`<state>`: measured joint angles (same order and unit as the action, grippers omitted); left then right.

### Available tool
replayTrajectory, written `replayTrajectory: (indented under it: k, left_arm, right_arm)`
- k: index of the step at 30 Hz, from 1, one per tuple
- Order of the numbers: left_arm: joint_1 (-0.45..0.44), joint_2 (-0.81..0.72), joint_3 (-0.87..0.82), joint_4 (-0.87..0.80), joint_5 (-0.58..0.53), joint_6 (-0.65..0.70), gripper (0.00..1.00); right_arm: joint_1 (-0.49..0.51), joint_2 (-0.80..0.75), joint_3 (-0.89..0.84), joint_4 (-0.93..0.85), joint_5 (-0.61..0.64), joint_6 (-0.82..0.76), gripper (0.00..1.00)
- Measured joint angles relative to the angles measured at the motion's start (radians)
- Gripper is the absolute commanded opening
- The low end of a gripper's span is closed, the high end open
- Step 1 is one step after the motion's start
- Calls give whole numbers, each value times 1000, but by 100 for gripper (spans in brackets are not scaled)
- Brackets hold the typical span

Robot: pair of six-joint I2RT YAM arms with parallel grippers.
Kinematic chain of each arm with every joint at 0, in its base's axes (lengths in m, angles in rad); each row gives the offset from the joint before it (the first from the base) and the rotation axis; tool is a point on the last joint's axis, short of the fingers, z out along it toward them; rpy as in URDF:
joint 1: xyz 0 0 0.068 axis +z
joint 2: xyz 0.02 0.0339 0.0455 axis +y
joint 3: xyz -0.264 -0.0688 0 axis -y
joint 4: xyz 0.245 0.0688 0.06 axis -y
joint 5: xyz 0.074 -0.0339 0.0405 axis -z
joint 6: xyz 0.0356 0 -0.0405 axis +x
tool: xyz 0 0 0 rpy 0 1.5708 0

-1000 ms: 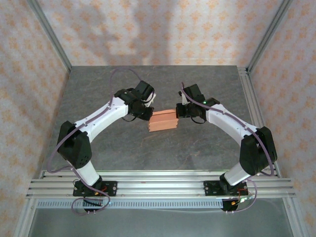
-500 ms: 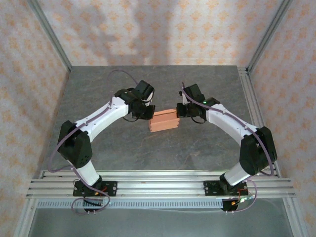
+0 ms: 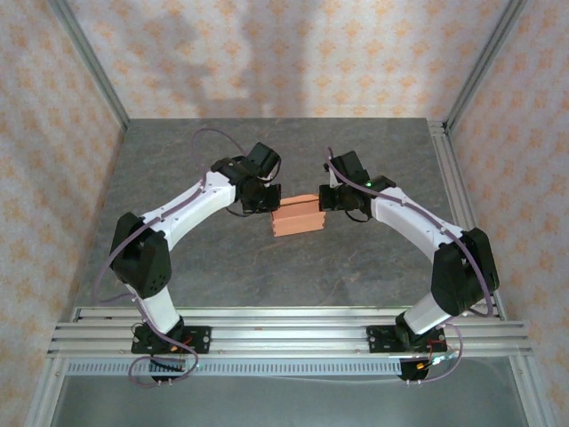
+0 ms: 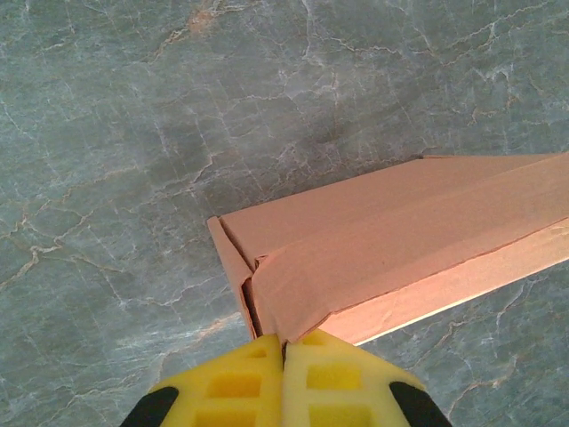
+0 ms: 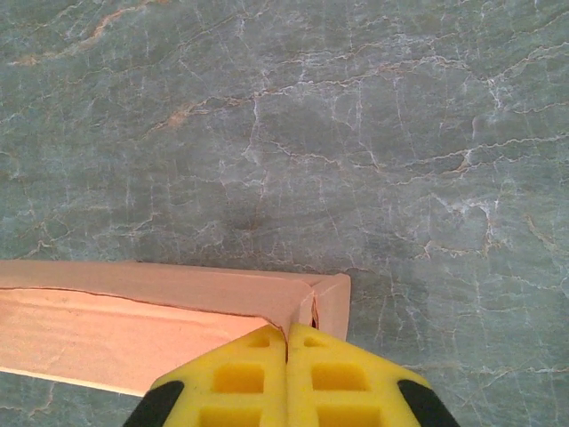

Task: Fold the paper box

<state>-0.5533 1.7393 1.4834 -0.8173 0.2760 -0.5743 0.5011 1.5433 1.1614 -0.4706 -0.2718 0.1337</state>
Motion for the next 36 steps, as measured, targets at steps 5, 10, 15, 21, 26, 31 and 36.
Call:
replayTrajectory:
  k: [5, 10, 15, 21, 26, 31, 36]
  left_arm:
    - [0, -2, -34, 43, 1, 0, 2]
    - [0, -19, -68, 84, 5, 6, 2]
    - [0, -22, -74, 93, 5, 9, 2]
    - [0, -22, -42, 37, 3, 72, 2]
    - [-1, -13, -10, -22, 3, 127, 2]
    - [-1, 5, 8, -52, 4, 162, 2]
    - [-1, 5, 8, -54, 6, 166, 2]
  right_arm:
    - [0, -26, -71, 88, -1, -4, 0]
    - [0, -51, -124, 153, -1, -4, 0]
    - [0, -56, -134, 166, -1, -3, 0]
    - [0, -56, -126, 154, -2, -8, 0]
    - [4, -56, -111, 124, -9, -17, 0]
    - [4, -56, -101, 104, -13, -23, 0]
    - [4, -55, -101, 103, -13, -23, 0]
